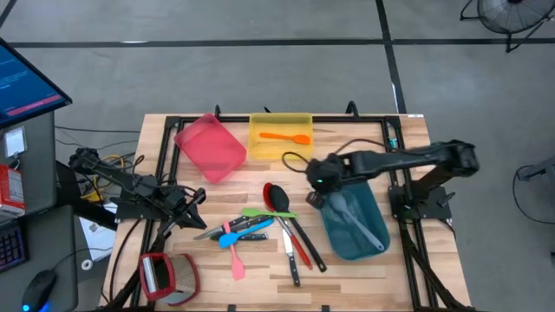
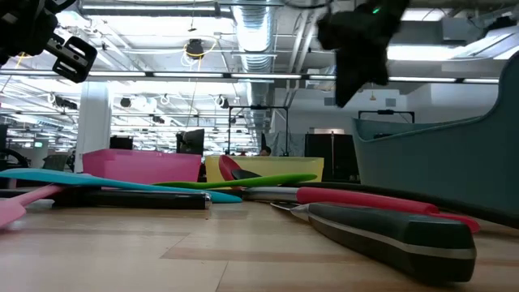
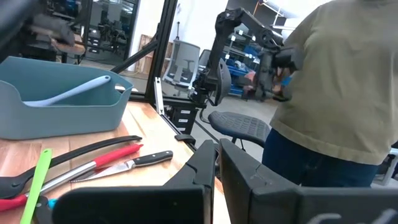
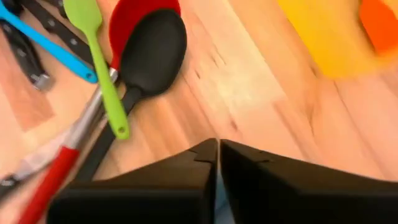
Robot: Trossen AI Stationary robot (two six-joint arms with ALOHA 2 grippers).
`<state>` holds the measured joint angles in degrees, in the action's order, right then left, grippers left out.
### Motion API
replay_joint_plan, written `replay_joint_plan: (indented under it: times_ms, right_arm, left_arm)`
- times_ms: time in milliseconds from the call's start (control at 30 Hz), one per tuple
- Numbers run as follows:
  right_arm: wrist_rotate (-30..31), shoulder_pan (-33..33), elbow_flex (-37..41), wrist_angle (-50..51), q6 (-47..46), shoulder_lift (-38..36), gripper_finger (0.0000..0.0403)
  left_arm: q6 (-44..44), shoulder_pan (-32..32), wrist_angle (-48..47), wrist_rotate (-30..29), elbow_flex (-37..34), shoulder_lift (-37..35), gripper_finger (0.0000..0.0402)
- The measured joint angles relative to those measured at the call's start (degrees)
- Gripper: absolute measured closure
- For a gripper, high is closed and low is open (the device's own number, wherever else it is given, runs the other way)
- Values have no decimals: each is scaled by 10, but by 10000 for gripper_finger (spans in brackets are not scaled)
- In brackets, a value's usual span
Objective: Pick & Place Kitchen Items
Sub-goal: Adjust the dark blue bin
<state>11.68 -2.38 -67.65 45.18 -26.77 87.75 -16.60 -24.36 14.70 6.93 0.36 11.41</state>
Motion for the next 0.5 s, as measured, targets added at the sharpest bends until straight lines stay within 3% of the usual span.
replay_joint_plan:
  times_ms: [200, 500]
  right_arm:
    - [5, 24, -44, 30, 73, 71, 394]
    - [10, 18, -44, 166, 47, 68, 401]
  left_arm:
    - [0, 0, 0, 0, 0, 0, 394]
    - [0, 0, 1, 0, 0, 0, 394]
